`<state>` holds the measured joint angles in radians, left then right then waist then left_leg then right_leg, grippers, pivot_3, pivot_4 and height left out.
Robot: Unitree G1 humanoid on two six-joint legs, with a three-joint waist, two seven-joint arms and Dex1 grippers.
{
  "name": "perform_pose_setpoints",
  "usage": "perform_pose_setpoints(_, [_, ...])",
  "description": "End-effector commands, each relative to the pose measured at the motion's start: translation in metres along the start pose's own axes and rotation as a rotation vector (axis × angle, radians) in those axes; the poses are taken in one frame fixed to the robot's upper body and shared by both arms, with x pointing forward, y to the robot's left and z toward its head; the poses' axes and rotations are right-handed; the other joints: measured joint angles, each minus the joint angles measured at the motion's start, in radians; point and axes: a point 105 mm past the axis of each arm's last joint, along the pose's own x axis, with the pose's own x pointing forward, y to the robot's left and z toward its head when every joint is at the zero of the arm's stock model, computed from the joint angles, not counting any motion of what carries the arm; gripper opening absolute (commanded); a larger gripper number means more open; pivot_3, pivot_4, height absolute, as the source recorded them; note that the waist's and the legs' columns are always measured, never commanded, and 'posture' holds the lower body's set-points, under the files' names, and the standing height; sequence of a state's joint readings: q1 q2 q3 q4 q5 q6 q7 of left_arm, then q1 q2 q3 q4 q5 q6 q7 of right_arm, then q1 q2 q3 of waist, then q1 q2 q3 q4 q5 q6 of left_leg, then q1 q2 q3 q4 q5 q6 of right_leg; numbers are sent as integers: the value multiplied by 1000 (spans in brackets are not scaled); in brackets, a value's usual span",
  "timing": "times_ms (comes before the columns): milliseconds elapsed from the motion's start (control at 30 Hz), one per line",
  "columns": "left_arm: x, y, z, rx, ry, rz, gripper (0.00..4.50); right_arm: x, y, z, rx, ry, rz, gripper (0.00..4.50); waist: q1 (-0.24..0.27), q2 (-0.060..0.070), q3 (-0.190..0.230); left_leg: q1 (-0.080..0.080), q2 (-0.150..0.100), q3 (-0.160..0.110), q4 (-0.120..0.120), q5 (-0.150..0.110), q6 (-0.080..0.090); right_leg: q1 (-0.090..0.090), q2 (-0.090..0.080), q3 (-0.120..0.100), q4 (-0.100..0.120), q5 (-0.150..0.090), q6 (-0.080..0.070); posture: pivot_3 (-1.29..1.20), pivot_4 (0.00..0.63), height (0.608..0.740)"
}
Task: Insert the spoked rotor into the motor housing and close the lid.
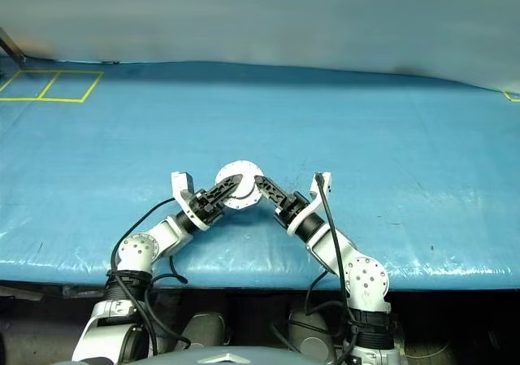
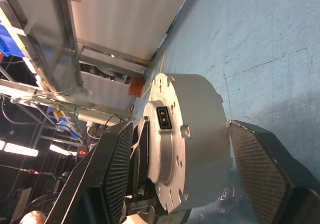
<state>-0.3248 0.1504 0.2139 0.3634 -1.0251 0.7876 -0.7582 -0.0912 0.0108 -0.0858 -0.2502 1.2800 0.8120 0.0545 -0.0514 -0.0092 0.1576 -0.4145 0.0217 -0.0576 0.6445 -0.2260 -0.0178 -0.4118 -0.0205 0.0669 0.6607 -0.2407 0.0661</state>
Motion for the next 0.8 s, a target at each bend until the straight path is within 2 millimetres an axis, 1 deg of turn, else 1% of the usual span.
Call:
perform_pose_setpoints(33, [2, -13, 27, 80, -103, -23, 2401, 4, 23, 4, -17, -13, 95, 3176, -2, 0, 0, 0, 0, 0, 0, 0, 0, -1, 0, 0, 0, 0, 0, 0, 150, 740])
perform_pose_setpoints(67, [3, -12, 33, 102, -124, 20, 2401, 4, 22, 4, -17, -13, 91, 3176, -1, 0, 0, -1, 0, -1, 0, 0, 0, 0, 0, -1, 0, 0, 0, 0, 150, 740])
perform_pose_setpoints(167, [3, -18, 54, 160, -209, 71, 2401, 4, 21, 4, -19, -13, 82, 3176, 3, 0, 0, -2, 0, -1, 0, 0, 0, -1, 0, -1, 0, 1, -1, 0, 150, 740])
perform_pose_setpoints(267, [2, -30, 68, 225, -259, 78, 2401, 4, 20, 4, -23, -13, 78, 3176, 6, 0, 0, -2, 0, -1, 0, 0, 0, -1, -1, -1, -1, 1, -1, 0, 150, 740])
perform_pose_setpoints(333, [-2, -24, 83, 277, -309, 157, 2401, 5, 18, 4, -29, -15, 66, 3176, 9, 0, 0, -2, -1, -1, 0, 0, 0, -1, -1, -1, -1, 1, -1, 0, 150, 740])
perform_pose_setpoints(400, [-8, -13, 95, 324, -362, 271, 2401, 5, 17, 5, -40, -22, 55, 3176, 11, 0, 0, -1, -1, -1, 0, 0, 0, 0, -1, -1, 0, 1, -1, 0, 150, 740])
perform_pose_setpoints(533, [-15, 4, 105, 379, -406, 438, 2401, 6, 11, 8, -79, -52, 10, 3176, 11, 0, 0, -1, -1, 0, 1, 0, 0, 0, -1, 0, -1, 2, 0, 0, 150, 740])
perform_pose_setpoints(600, [-22, 21, 104, 445, -371, 582, 2401, 3, 6, 13, -138, -79, -30, 3176, 13, -1, 0, -2, -1, 0, 0, 0, 0, 0, -1, 0, -1, 2, 0, 0, 150, 740])
perform_pose_setpoints(700, [-24, 25, 101, 466, -357, 602, 2401, -2, -3, 22, -228, -128, -99, 3176, 14, -1, 0, -2, -1, -1, 0, 0, 0, -1, -1, 0, -1, 2, -1, 0, 150, 740])
perform_pose_setpoints(800, [-30, 30, 105, 455, -384, 642, 2401, -11, -11, 34, -328, -190, -167, 3176, 13, -1, 0, -1, -1, 0, 0, 0, 0, 1, -1, 0, -1, 2, 0, 0, 150, 740])
